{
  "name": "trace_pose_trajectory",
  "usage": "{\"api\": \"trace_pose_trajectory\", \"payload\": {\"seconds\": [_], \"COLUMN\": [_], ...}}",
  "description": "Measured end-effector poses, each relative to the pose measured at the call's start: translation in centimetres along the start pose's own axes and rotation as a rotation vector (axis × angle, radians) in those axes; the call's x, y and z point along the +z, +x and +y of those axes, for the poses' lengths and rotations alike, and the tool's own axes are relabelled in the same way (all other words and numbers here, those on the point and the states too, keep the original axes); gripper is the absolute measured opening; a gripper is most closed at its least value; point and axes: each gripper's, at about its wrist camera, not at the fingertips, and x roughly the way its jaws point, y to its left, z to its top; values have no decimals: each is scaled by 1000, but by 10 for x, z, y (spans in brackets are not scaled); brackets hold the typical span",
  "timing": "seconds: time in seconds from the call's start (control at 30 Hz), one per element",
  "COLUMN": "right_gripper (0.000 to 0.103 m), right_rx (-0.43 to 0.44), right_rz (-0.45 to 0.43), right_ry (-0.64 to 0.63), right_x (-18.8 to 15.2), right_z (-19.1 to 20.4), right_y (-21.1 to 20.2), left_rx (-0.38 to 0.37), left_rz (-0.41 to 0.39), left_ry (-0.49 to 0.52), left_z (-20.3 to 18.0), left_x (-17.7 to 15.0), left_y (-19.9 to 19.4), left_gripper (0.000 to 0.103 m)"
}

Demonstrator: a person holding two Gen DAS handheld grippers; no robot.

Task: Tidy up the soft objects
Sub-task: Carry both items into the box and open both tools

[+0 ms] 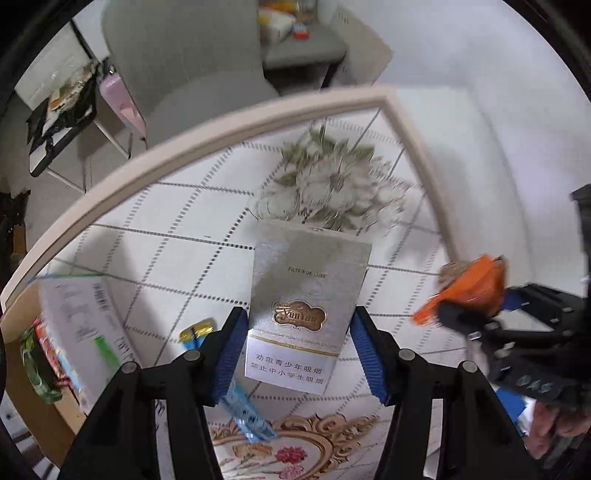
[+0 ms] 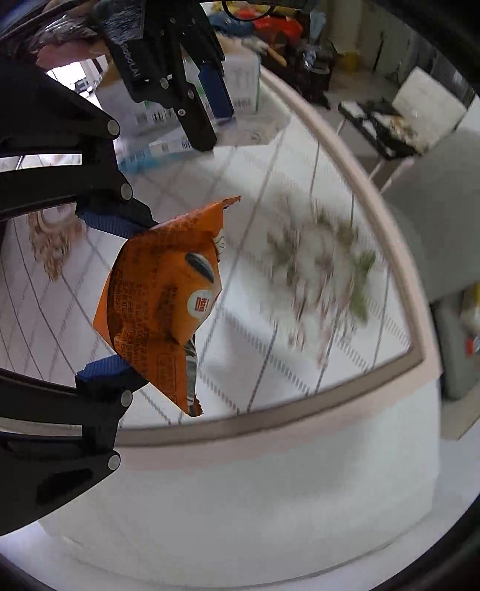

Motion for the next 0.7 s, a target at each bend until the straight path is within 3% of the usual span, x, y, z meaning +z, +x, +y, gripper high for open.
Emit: {"api": "trace_pose_trajectory", "payload": {"seconds": [0.23,0.37,0.5,0.7], "right_gripper": [57,57,57,57], "right_rx": [85,122,117,103], "right_rz": [-66,-77,-70,-2], "right_ry": [-87,-168,-237,-298], "right_x": [-17,-37,-61,-101], "right_z": [112,186,268,371], "right_y": [-33,-41,-32,7], "left_rx": [20,33,99,123], "left_rz": [-145,-183,-182,-157], "left_ry": [-50,-148,-271,-393], "left_z": [64,124,192,267], "left_x": [-29,-71,-119,-181], "left_y": [-93,-127,-150,-154], "left_gripper": [55,55,55,55]}}
